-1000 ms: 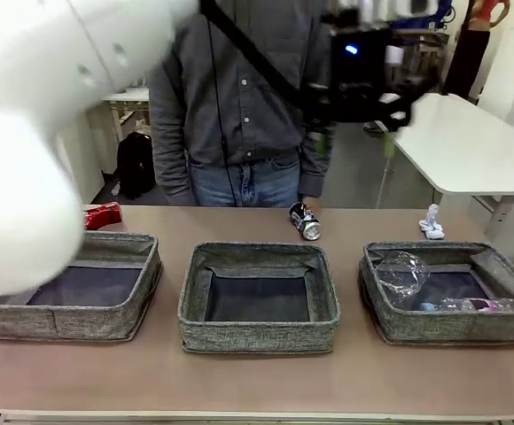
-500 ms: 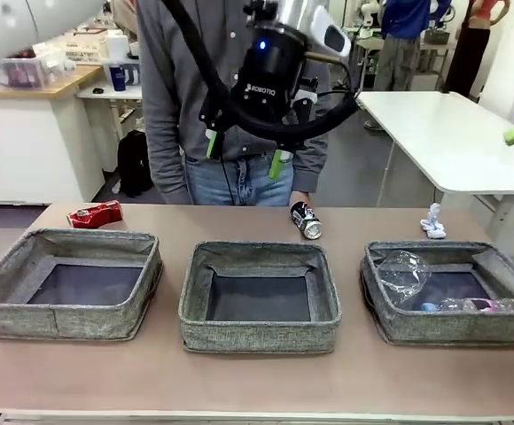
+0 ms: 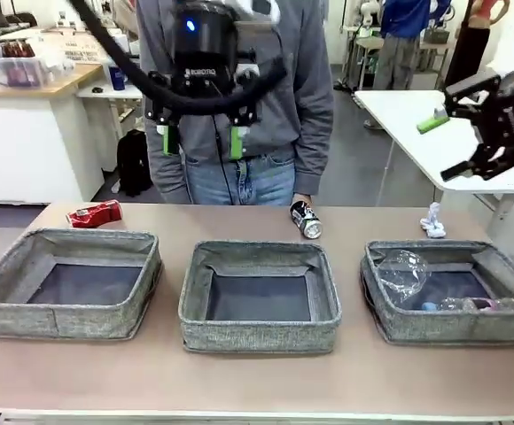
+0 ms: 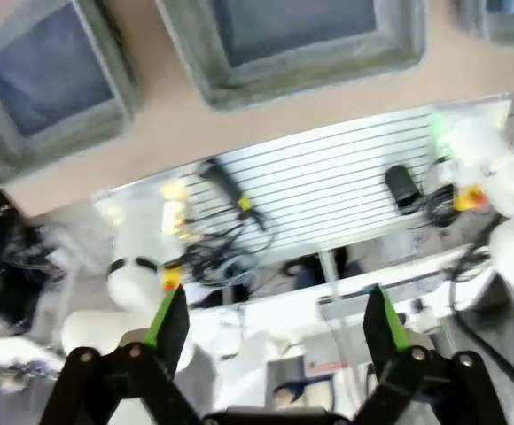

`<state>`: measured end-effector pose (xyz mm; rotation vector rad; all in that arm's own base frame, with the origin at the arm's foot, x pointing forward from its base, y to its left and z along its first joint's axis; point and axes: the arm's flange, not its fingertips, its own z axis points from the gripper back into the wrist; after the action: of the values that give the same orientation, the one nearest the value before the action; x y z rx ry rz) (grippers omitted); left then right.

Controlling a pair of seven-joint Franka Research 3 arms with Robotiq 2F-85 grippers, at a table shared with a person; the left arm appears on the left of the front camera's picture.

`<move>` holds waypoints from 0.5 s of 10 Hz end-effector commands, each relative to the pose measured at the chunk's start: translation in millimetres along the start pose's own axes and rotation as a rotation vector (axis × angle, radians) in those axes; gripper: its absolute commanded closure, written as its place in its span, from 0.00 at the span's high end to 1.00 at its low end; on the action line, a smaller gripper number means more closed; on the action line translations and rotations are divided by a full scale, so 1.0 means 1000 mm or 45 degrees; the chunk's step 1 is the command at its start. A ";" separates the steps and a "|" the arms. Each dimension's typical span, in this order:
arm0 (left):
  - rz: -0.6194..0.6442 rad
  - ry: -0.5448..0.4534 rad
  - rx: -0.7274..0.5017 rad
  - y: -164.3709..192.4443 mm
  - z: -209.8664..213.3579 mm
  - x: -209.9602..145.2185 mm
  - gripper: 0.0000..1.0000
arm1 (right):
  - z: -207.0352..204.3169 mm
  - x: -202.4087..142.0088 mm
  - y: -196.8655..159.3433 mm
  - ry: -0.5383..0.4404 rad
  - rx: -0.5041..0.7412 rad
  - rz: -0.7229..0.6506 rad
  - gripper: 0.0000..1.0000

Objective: Sort the waste into the appropriate baskets.
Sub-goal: Place the picked waste into the Fabric basket indicated by the person.

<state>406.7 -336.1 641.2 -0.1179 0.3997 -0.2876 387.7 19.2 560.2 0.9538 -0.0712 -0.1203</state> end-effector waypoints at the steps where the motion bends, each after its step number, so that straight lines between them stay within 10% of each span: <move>1: 0.019 -0.202 -0.350 0.051 -0.044 -0.037 1.00 | -0.011 0.024 0.009 0.090 0.166 0.056 1.00; 5: 0.267 -0.464 -1.131 0.142 -0.075 -0.067 1.00 | -0.079 0.049 0.034 0.299 0.522 -0.018 1.00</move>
<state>380.3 -192.6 591.9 -0.8327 0.2308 0.1242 439.1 86.3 545.4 1.3194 0.0908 -0.0119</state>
